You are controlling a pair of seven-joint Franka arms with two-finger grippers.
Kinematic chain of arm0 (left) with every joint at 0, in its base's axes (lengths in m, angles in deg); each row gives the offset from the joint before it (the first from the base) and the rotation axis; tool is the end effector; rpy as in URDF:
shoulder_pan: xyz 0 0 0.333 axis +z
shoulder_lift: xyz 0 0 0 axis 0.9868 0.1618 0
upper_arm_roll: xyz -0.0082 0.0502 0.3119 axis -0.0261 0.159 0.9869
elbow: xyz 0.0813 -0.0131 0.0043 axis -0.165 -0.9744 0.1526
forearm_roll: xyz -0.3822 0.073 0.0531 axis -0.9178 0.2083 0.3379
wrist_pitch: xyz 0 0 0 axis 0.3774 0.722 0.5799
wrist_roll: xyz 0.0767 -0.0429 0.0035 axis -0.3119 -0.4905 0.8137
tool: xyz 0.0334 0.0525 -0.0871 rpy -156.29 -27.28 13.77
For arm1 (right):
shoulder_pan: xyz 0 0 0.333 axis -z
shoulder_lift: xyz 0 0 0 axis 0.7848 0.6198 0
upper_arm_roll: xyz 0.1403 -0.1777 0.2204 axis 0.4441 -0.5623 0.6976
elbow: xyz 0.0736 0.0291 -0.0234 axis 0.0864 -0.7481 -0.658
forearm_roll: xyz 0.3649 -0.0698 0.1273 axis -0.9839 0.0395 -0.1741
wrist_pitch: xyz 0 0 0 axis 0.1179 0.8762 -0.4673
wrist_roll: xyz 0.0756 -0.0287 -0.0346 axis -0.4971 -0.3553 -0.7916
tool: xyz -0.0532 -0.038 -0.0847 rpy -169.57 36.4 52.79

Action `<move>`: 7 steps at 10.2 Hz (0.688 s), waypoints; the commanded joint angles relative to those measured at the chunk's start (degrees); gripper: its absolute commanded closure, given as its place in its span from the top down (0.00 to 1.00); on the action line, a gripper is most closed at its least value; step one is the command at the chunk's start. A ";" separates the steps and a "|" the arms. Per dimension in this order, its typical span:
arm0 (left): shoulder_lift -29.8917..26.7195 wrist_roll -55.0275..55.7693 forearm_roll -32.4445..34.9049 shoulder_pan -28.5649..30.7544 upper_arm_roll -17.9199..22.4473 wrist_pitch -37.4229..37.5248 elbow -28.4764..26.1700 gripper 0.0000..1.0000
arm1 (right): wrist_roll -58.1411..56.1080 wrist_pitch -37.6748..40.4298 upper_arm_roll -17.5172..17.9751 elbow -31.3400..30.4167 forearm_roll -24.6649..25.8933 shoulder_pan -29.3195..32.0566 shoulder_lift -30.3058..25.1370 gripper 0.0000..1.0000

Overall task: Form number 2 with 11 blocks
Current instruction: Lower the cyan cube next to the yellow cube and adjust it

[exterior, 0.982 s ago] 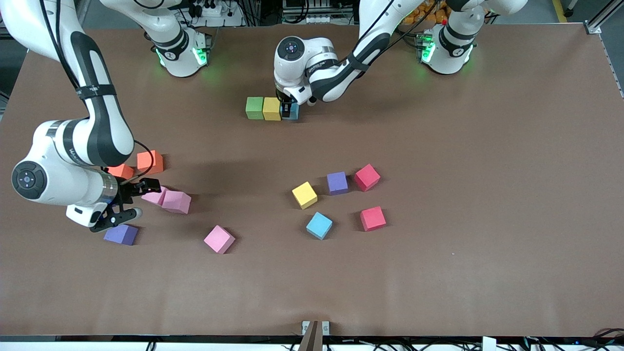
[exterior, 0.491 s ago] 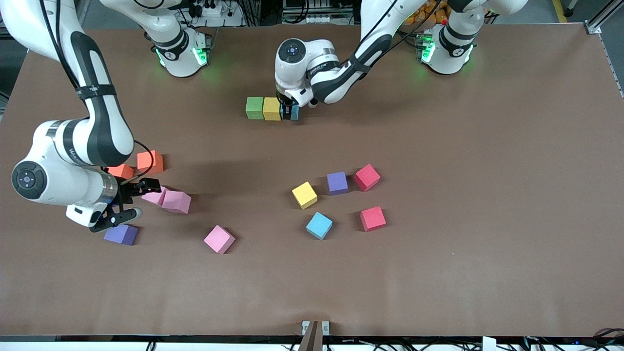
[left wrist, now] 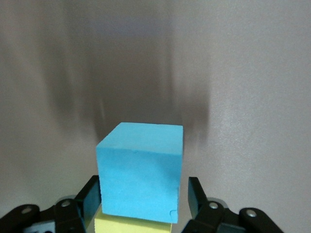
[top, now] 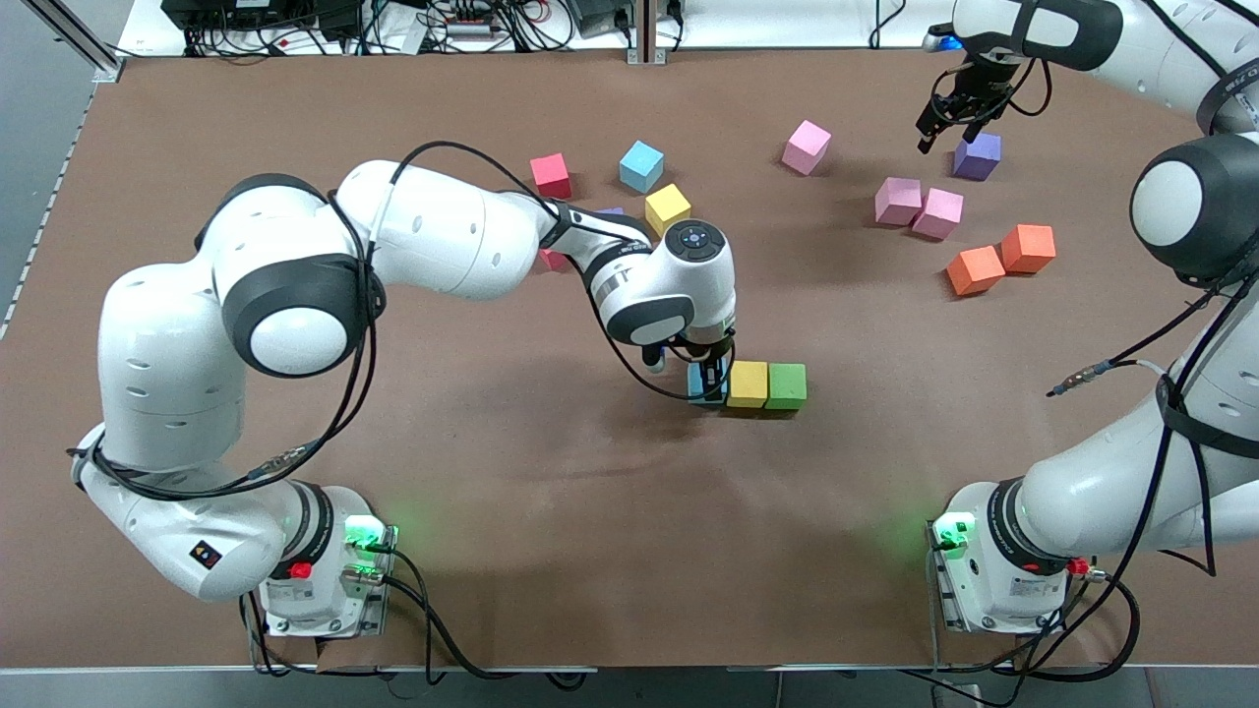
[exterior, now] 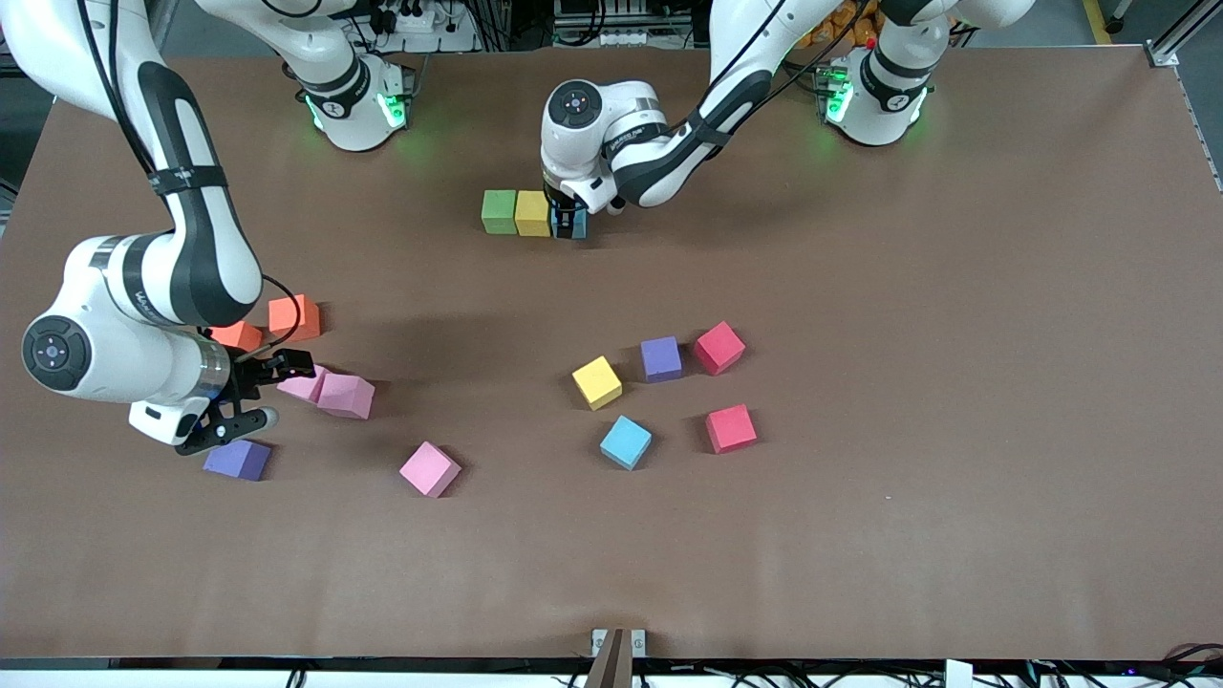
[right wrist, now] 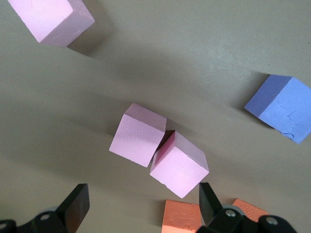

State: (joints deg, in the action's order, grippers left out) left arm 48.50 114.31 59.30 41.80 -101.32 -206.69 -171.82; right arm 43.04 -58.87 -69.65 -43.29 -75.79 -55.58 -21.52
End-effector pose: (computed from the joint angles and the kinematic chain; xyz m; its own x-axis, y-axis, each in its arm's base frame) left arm 0.2586 -0.6028 0.2084 -0.0237 0.9871 -0.1581 0.9898 0.0009 -0.1424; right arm 0.6401 0.0196 0.3321 0.9293 0.3343 -0.1569 0.3173 -0.9402 -0.1238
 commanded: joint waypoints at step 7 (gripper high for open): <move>-0.64 20.57 5.65 -0.40 -2.24 1.02 0.04 0.80 | -0.63 -0.11 0.16 -0.11 -0.09 0.20 -0.16 1.00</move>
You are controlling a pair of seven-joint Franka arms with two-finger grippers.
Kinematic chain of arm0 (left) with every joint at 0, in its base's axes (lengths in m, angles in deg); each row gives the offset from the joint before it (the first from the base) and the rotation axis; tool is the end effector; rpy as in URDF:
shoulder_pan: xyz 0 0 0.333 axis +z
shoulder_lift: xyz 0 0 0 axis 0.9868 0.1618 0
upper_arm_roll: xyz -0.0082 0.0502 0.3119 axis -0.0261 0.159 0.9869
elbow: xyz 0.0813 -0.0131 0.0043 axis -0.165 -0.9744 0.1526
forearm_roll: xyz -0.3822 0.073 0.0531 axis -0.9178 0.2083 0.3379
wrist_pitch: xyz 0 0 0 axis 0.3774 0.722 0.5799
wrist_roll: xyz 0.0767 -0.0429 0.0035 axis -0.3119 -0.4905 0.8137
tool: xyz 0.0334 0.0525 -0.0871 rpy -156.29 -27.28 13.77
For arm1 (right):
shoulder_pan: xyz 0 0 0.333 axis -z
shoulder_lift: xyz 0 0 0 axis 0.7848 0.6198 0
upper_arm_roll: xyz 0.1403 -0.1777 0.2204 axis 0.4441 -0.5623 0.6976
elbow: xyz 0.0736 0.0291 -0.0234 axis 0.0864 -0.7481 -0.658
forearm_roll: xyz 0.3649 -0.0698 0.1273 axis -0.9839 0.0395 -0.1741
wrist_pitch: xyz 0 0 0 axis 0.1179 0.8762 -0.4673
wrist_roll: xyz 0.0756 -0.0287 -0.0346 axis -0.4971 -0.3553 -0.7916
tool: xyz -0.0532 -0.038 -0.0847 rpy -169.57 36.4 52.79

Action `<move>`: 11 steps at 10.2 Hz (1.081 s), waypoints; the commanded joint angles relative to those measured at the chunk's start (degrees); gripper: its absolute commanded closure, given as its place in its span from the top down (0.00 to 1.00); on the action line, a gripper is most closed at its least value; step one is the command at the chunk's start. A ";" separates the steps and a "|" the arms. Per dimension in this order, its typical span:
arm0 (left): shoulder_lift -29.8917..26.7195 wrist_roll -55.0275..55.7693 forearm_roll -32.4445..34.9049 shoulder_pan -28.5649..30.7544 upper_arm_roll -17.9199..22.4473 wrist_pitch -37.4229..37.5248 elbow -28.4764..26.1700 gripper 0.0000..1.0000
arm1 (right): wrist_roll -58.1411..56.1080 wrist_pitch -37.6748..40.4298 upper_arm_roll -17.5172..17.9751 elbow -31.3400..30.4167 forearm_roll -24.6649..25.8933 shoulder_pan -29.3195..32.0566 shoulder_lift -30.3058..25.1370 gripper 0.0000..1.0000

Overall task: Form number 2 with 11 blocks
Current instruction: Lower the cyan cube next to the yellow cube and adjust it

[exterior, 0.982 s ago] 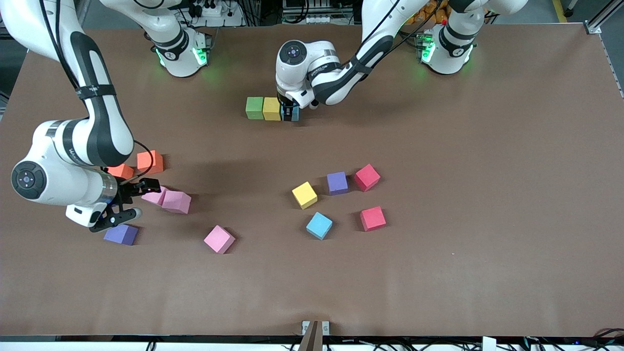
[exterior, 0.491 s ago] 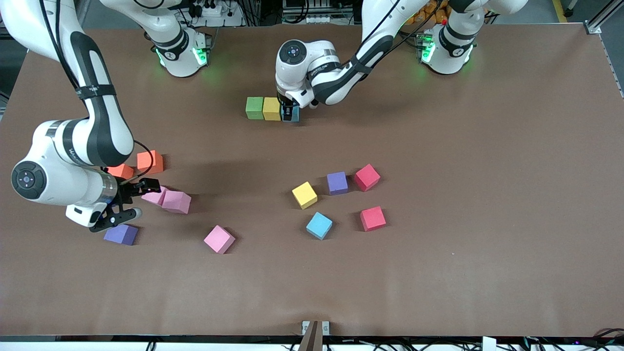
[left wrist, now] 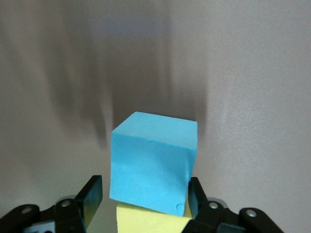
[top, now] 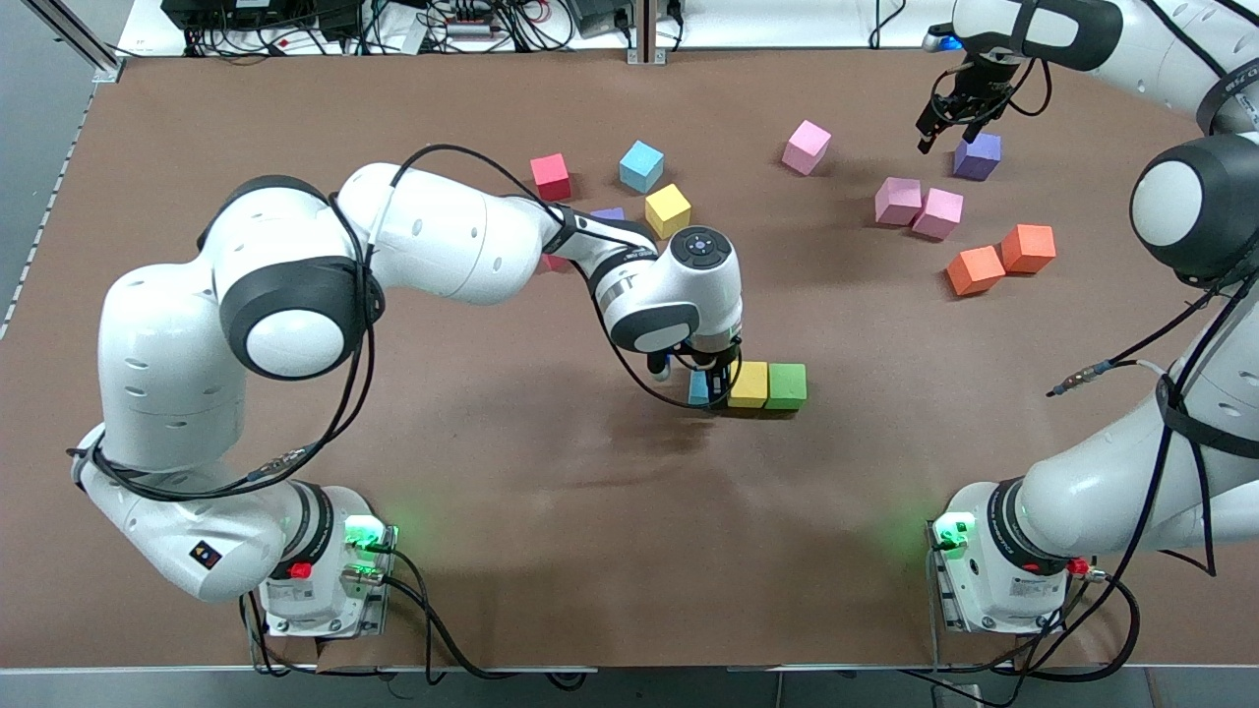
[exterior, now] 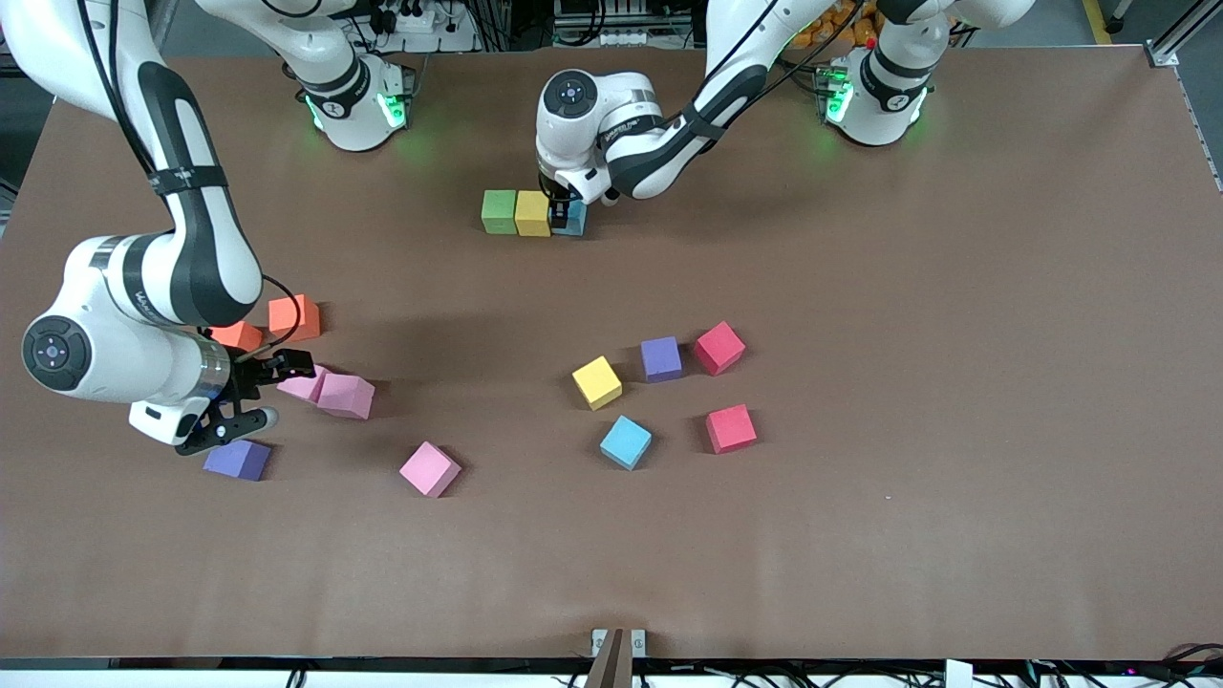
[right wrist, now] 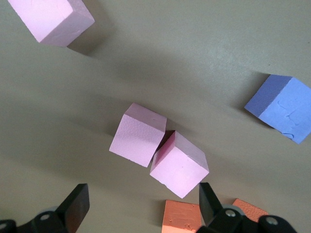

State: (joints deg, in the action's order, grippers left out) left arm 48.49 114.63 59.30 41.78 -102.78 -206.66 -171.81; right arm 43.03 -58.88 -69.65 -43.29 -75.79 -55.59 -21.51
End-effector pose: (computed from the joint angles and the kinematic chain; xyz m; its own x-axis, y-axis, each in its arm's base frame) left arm 0.2452 -0.6094 0.2136 -0.0110 0.9855 -0.1692 0.9881 -0.0153 -0.1532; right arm 0.6402 0.0197 0.3320 0.9292 0.3346 -0.1569 0.3176 -0.9401 -0.1238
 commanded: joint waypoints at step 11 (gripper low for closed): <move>-0.64 20.17 5.56 -0.20 -0.34 1.08 0.82 0.80 | -0.62 -0.11 0.16 -0.03 -0.09 0.20 -0.18 1.00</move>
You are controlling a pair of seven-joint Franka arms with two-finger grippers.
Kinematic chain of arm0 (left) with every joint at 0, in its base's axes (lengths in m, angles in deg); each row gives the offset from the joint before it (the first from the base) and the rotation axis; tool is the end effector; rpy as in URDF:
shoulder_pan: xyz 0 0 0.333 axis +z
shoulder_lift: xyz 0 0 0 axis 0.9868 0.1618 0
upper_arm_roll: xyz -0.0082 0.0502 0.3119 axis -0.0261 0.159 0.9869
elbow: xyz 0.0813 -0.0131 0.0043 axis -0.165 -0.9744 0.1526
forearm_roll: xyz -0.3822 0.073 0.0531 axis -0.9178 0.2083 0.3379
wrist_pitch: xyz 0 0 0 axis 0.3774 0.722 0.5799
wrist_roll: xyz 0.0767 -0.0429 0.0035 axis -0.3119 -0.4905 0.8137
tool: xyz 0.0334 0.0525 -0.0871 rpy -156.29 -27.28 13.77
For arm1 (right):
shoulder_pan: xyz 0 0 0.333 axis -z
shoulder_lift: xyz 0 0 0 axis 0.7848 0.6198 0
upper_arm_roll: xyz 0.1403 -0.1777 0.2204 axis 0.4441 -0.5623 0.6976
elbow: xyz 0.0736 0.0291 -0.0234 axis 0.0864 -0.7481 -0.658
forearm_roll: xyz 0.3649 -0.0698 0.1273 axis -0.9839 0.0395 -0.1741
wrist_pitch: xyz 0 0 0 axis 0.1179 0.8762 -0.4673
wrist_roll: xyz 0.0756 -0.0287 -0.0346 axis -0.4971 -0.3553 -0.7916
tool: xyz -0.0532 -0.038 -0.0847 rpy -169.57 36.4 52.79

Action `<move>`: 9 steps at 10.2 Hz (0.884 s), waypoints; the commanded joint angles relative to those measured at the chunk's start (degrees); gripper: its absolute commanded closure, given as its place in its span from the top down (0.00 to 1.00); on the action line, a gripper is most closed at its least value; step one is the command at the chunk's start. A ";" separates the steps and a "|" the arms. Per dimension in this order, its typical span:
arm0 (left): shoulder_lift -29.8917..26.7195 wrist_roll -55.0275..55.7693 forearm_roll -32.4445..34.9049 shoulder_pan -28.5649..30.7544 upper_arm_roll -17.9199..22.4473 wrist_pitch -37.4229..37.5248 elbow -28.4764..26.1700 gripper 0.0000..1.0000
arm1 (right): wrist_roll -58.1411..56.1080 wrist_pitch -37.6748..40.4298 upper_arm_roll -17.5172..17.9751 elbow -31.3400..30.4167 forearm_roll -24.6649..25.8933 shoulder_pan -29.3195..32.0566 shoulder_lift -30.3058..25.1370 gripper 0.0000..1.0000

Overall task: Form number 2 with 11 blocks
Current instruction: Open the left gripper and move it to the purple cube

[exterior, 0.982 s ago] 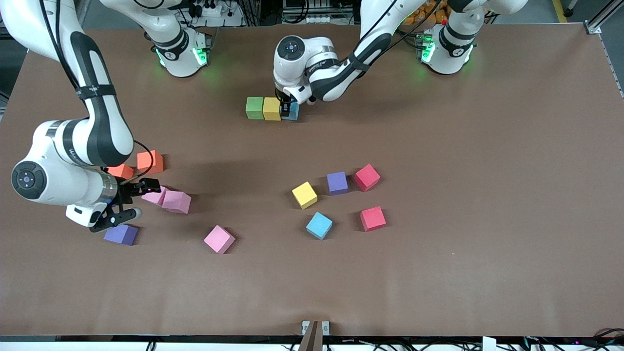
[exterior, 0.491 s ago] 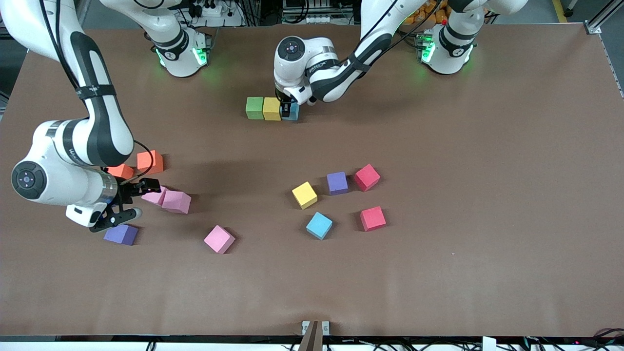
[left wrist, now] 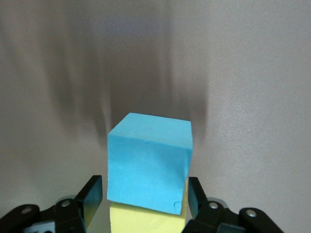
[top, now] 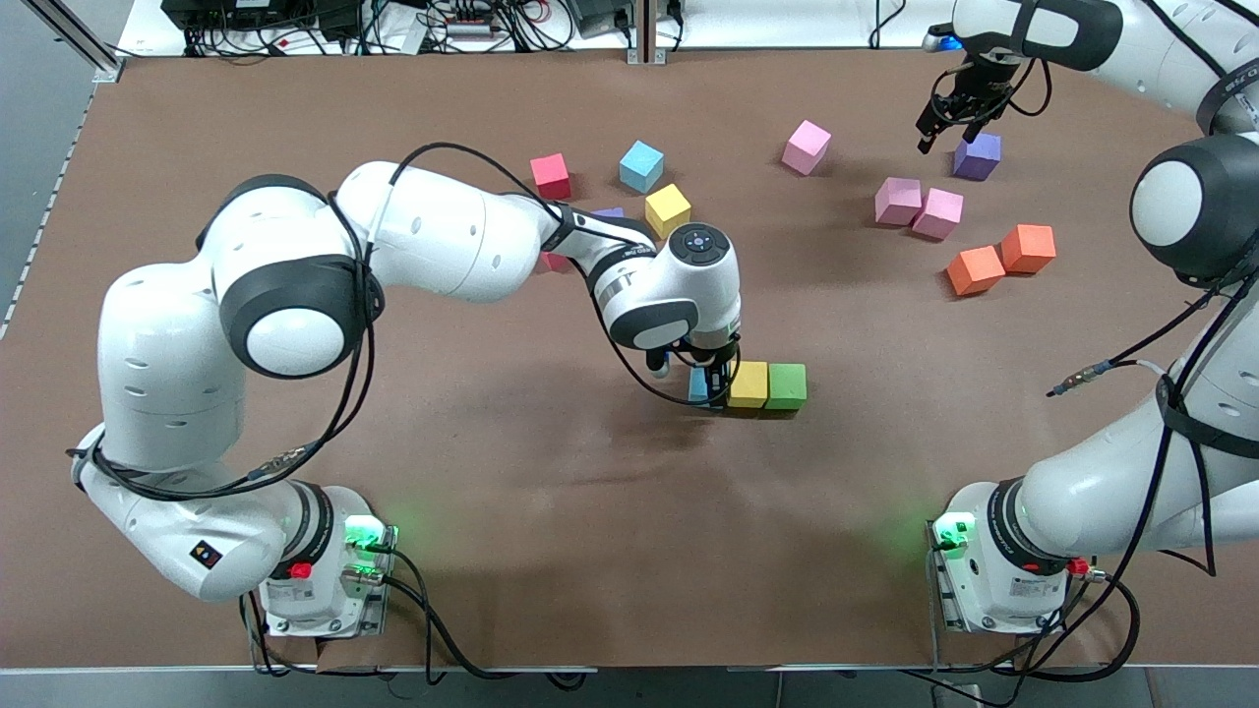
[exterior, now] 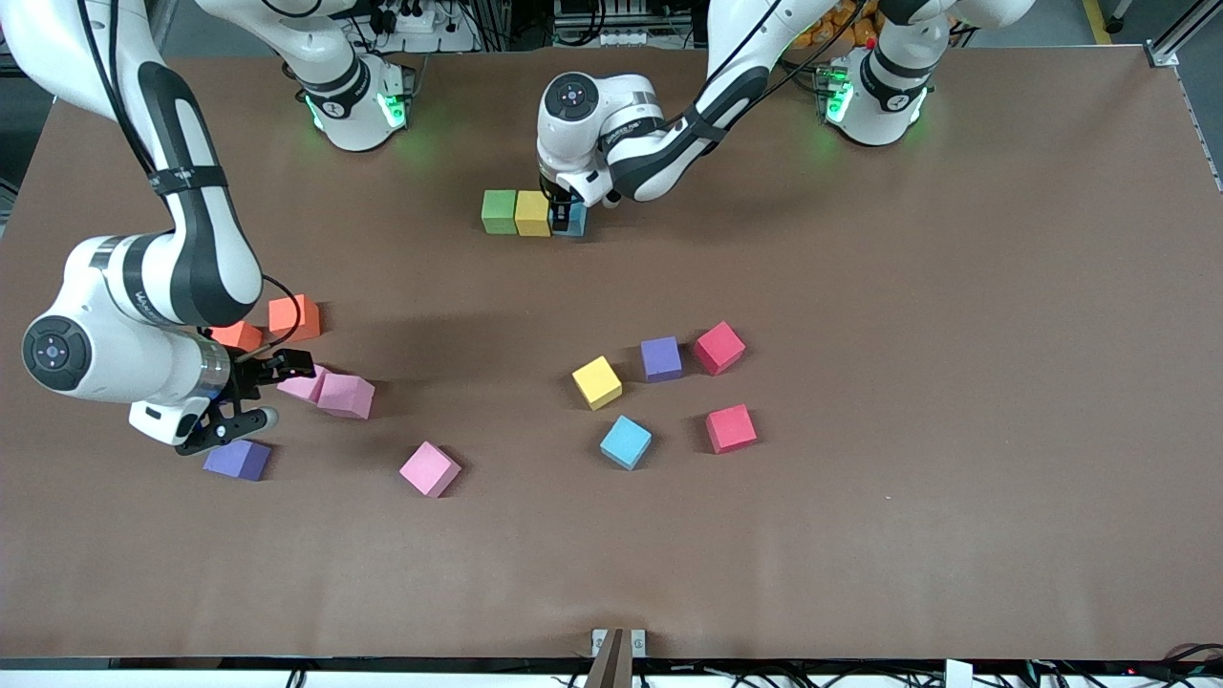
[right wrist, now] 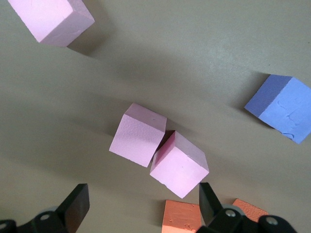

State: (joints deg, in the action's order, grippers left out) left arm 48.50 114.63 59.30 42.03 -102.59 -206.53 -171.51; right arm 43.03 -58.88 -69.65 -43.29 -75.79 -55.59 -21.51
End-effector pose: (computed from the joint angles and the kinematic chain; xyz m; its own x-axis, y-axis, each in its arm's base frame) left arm 0.2509 -0.6086 0.2146 -0.0186 0.9853 -0.1698 0.9886 -0.0072 -0.1505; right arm 0.6402 0.0197 0.3320 0.9292 0.3346 -0.1569 0.3176 -0.9401 -0.1238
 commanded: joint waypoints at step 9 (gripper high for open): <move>-6.61 16.84 4.77 3.58 -1.15 8.58 3.50 0.79 | -0.62 -0.10 0.16 -0.03 -0.09 0.20 -0.18 1.00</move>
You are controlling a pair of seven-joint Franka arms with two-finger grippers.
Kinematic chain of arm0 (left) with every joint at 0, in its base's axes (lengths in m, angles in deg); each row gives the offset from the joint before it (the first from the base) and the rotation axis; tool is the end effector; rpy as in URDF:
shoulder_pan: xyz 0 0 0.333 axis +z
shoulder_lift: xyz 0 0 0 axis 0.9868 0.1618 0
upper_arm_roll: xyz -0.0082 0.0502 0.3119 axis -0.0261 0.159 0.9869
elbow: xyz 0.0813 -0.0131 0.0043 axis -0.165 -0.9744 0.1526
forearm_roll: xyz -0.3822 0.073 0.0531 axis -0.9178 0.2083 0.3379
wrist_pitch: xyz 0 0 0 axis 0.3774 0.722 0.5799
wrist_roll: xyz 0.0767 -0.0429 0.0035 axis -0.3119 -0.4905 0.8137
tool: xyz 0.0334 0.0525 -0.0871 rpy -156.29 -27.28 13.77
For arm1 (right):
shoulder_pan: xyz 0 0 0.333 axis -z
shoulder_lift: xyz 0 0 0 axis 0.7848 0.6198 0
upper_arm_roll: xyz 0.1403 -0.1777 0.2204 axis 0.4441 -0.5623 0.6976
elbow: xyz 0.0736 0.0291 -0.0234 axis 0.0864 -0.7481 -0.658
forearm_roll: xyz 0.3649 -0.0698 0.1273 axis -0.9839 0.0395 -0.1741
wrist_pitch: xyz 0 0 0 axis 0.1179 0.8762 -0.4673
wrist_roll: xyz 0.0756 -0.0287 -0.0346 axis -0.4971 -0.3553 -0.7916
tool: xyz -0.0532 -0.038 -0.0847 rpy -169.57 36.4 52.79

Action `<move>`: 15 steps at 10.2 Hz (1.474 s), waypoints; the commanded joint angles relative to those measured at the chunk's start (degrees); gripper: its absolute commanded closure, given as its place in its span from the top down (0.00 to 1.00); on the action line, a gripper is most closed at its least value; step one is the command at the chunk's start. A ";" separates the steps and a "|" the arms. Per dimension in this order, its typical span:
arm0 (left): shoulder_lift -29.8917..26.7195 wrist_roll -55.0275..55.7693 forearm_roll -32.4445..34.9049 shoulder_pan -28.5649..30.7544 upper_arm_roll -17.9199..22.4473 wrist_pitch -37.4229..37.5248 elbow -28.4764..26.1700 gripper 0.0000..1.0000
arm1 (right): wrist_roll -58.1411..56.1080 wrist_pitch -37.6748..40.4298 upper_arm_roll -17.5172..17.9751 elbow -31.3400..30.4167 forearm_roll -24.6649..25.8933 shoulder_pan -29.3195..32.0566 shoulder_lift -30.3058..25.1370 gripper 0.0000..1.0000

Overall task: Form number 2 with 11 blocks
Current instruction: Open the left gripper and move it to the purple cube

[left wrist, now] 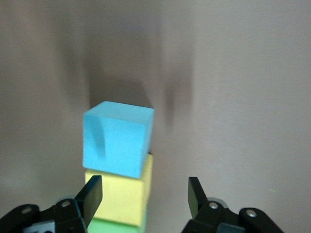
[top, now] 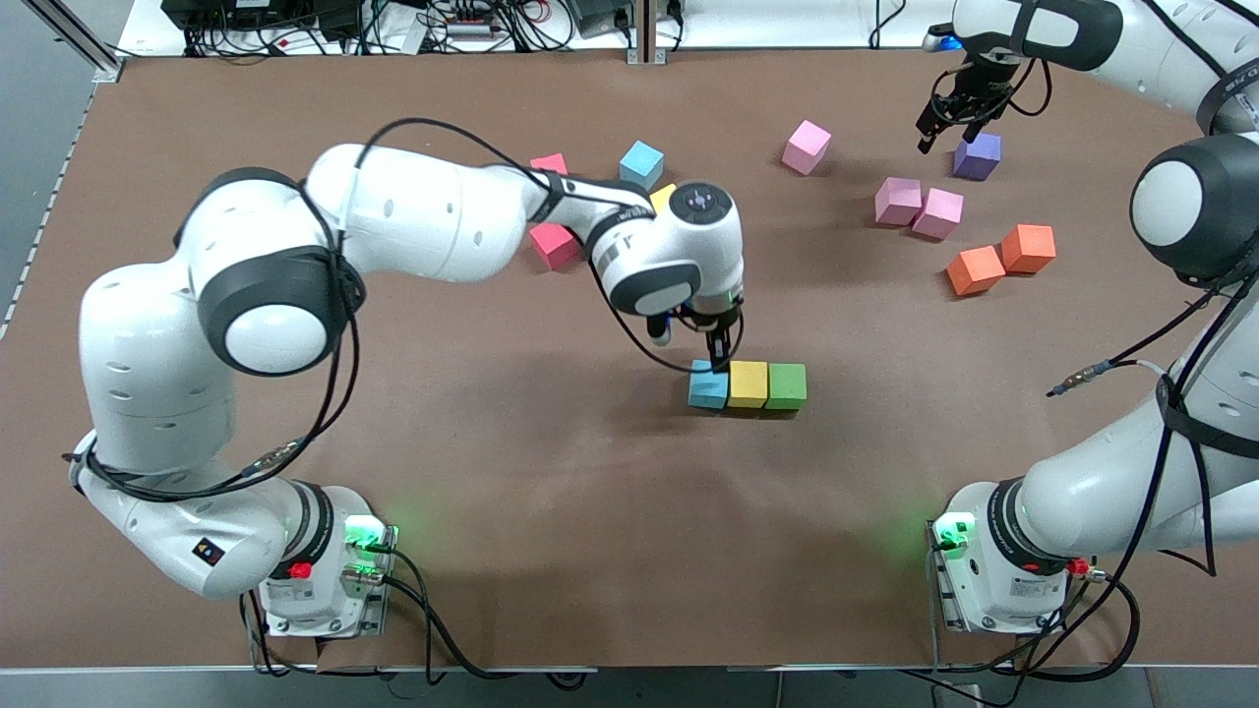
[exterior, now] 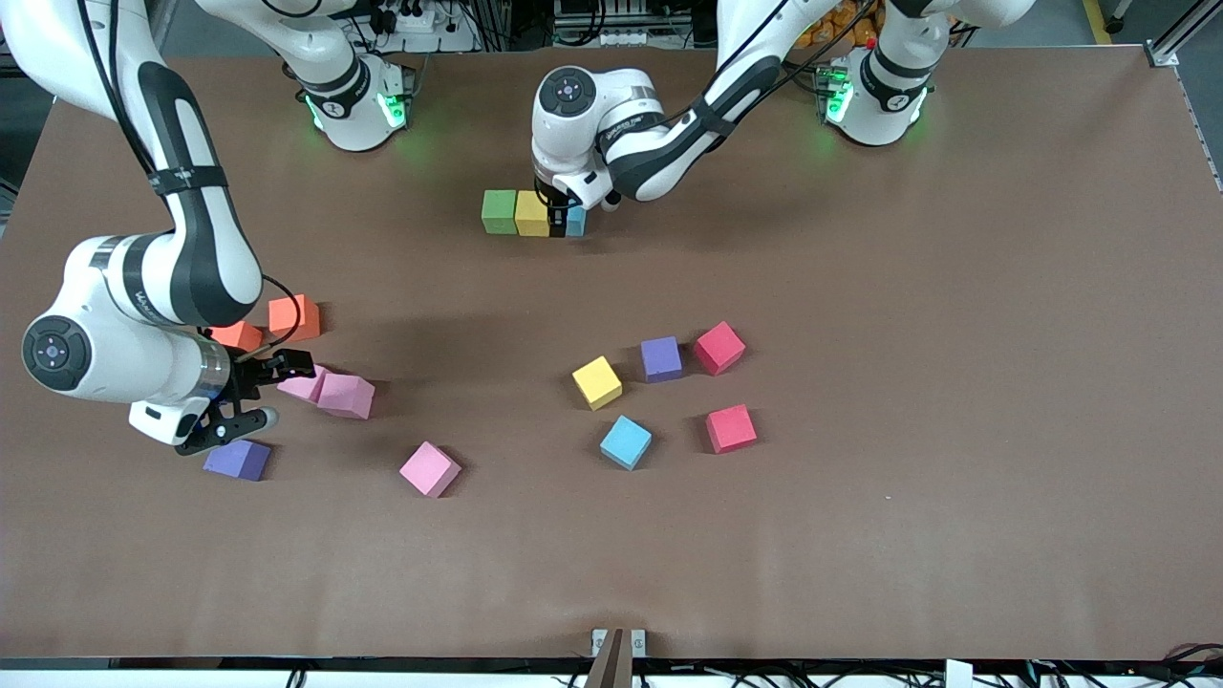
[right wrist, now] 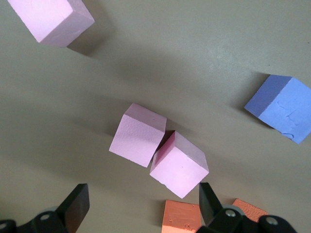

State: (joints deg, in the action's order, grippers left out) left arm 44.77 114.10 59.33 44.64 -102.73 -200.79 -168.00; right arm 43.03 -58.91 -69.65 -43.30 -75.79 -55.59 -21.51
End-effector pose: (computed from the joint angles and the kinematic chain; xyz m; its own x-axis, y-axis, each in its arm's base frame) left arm 0.2935 -0.6056 0.2679 -0.0462 0.9841 -0.1713 0.9943 0.0288 -0.1026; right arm 0.6402 0.0197 0.3319 0.9293 0.3346 -0.1566 0.3176 -0.9401 -0.1237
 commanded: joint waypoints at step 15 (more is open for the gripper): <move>1.93 -28.68 1.57 26.98 2.59 2.18 4.58 0.84 | -0.62 -1.82 -0.02 2.61 0.26 2.83 -0.18 1.00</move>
State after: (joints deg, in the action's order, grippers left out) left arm 44.80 87.72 59.75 70.76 -100.16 -195.95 -163.87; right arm 43.03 -59.94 -70.13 -41.31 -75.76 -54.11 -21.49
